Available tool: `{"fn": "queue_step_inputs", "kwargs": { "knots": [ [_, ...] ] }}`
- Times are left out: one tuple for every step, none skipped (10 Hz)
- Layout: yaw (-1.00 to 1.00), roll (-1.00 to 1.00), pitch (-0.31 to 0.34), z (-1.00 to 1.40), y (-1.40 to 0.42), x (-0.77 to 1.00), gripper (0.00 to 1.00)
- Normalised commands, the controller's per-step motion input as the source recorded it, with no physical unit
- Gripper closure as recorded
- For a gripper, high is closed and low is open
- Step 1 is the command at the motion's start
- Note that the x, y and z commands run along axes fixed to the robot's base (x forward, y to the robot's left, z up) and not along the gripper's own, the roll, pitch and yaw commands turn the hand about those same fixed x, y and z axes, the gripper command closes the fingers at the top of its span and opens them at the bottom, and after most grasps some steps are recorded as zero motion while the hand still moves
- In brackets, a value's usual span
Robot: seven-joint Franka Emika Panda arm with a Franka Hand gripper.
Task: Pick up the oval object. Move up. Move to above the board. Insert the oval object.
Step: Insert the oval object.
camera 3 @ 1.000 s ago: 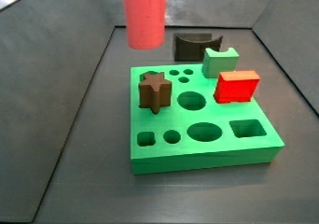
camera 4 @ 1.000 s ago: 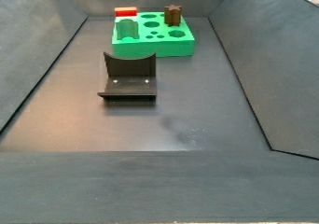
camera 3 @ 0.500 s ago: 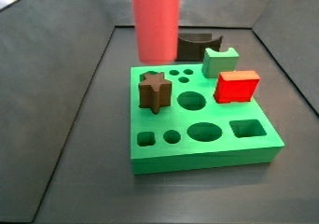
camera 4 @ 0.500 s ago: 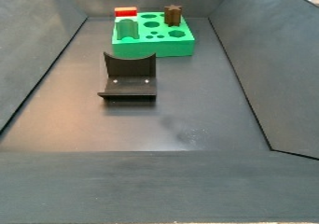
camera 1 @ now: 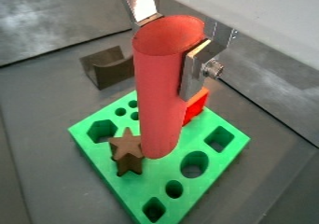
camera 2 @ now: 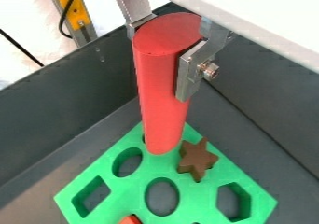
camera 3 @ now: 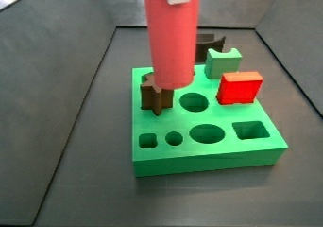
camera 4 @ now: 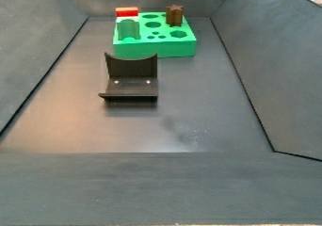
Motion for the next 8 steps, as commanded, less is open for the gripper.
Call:
{"fn": "queue_step_inputs", "kwargs": {
  "knots": [
    [-0.05, 0.00, -0.031, -0.26, -0.22, 1.00, 1.00],
    [0.00, 0.00, -0.017, -0.37, -0.27, 1.00, 1.00],
    [0.00, 0.01, 0.000, -0.40, -0.33, 1.00, 1.00],
    [0.01, 0.05, 0.073, -0.31, -0.33, 1.00, 1.00],
    [0.01, 0.10, 0.153, -0.19, -0.29, 1.00, 1.00],
    [0.01, 0.21, 0.277, -0.05, -0.25, 0.85, 1.00],
    [0.00, 0.27, 0.347, 0.00, -0.21, 0.74, 1.00],
    [0.00, 0.21, 0.296, 0.02, -0.24, 0.82, 1.00]
  ]
}}
